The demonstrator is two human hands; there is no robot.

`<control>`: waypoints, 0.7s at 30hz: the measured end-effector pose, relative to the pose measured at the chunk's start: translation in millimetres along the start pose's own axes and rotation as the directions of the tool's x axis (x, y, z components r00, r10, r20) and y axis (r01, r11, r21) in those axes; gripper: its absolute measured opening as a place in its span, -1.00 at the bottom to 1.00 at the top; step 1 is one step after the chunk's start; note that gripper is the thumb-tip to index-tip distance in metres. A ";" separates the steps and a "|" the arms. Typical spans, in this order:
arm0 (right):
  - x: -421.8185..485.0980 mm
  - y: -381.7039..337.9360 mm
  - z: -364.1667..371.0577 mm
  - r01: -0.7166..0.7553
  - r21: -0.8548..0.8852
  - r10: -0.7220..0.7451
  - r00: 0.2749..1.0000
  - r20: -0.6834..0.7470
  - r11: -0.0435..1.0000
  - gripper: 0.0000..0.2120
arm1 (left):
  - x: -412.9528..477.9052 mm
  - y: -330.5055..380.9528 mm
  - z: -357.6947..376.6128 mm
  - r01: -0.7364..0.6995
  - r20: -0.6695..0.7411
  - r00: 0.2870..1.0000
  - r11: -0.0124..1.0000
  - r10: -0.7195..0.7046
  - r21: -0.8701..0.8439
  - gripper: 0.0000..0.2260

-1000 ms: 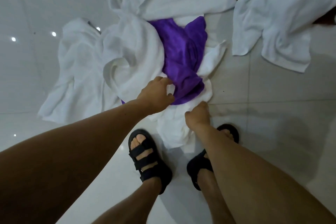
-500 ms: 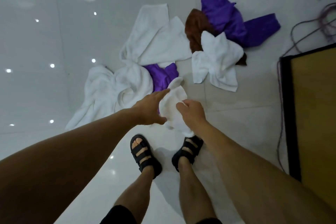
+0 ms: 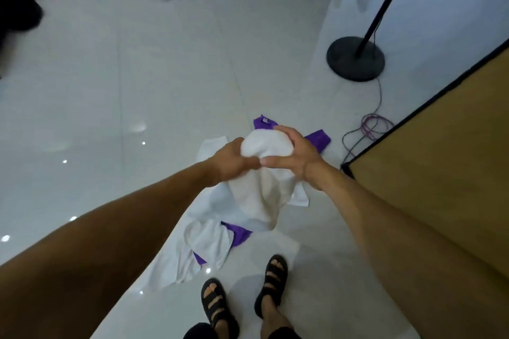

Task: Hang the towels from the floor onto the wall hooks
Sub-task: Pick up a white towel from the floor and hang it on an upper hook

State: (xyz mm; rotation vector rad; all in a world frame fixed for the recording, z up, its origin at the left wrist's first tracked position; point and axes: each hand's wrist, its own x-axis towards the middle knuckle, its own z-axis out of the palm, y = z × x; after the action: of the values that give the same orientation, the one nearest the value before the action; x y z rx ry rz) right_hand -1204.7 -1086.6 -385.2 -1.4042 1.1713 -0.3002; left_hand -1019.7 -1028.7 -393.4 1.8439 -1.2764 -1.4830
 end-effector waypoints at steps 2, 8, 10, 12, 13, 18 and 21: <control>-17.6 -22.8 -19.7 0.021 -0.007 -0.021 0.999 -0.027 1.000 -0.39 | -14.0 33.7 -12.4 -0.054 -0.040 0.998 0.991 0.050 -0.121 -0.62; -61.0 -87.8 -43.0 0.109 0.126 -0.064 0.945 -0.321 0.986 -0.83 | -41.1 96.8 -24.2 -0.159 -0.099 0.985 0.973 0.144 -0.167 -0.41; -74.7 -102.5 -41.8 0.114 0.163 -0.057 0.947 -0.317 0.980 -0.79 | -49.6 111.0 -21.7 -0.209 -0.043 0.978 0.971 0.205 -0.119 -0.29; -89.3 -113.6 -40.1 0.125 0.144 -0.073 0.944 -0.323 0.982 -0.79 | -61.4 123.2 -19.6 -0.345 0.084 0.932 0.934 0.352 -0.090 -0.33; -97.5 -119.5 -39.9 0.140 0.117 -0.092 0.935 -0.342 0.983 -0.81 | -68.3 128.8 -19.2 -0.401 0.130 0.904 0.913 0.407 -0.072 -0.34; -144.1 -146.4 -39.9 0.155 -0.029 -0.153 0.903 -0.400 0.988 -0.65 | -91.3 151.2 -20.2 -0.523 0.198 0.844 0.848 0.499 0.091 -0.18; -177.7 -155.3 -41.7 0.168 -0.063 -0.179 0.891 -0.418 0.984 -0.60 | -99.1 169.0 -18.8 -0.567 0.181 0.823 0.792 0.538 0.227 -0.40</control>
State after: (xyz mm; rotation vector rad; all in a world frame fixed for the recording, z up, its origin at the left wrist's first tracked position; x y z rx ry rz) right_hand -1246.5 -1011.1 -161.6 -1.5141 1.4023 -0.7498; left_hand -1065.4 -1026.8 -202.0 1.3545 -1.9518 -1.1269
